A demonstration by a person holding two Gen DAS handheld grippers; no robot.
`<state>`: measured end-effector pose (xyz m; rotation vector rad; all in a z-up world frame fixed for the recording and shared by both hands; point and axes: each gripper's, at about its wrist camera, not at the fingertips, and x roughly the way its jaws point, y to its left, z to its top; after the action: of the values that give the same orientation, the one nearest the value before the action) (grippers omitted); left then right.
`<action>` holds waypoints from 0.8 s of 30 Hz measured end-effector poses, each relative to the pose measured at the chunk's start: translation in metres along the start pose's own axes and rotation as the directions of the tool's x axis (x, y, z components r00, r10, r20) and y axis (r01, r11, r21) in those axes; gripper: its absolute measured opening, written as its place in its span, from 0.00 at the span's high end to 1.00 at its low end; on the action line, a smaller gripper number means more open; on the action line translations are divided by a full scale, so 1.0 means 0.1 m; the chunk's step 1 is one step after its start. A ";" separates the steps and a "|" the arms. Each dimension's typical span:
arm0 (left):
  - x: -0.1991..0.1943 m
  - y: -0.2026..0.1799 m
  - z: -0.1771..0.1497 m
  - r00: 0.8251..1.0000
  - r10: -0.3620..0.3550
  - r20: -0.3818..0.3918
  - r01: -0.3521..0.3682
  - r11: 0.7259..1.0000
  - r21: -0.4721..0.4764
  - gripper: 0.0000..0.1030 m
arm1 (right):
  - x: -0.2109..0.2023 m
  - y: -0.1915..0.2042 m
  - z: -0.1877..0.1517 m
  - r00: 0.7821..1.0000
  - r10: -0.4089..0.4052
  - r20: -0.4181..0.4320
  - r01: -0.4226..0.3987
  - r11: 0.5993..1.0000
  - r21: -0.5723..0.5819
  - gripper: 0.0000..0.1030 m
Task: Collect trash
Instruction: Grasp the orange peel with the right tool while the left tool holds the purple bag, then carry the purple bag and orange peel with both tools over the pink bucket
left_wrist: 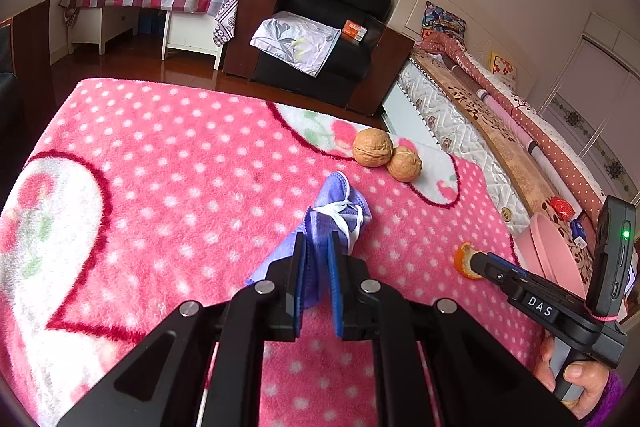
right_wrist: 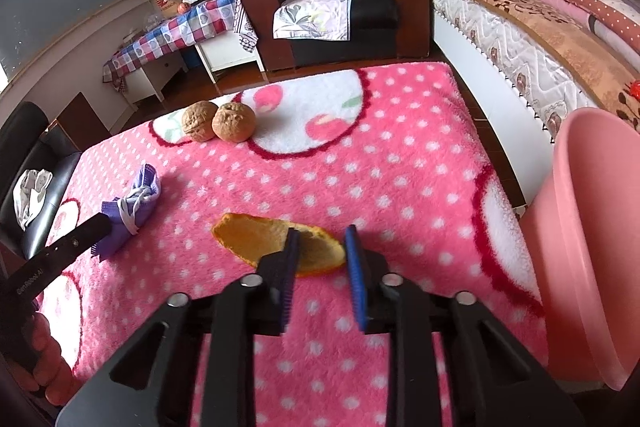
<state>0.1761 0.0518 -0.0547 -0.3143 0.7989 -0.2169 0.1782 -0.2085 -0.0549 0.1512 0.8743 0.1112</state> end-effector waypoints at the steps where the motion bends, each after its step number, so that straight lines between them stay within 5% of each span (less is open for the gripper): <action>1: 0.00 0.00 0.00 1.000 -0.001 0.000 0.001 1.000 0.000 0.91 | -0.02 -0.02 -0.01 1.000 0.006 0.002 -0.006 1.000 0.006 0.85; 16: 0.00 0.02 0.00 1.000 -0.027 0.001 0.027 0.999 -0.027 0.91 | -0.65 -0.37 -0.17 0.998 0.031 0.046 -0.035 0.995 0.091 0.92; 24: -0.19 -0.26 -0.08 1.000 0.014 0.015 -0.015 0.999 0.046 0.92 | -1.08 -0.58 -0.26 0.993 0.000 0.118 -0.010 0.997 0.081 0.92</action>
<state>0.1555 0.0320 -0.0385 -0.2666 0.7800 -0.2188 0.0915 -0.2803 -0.0002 0.2339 0.7613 0.0709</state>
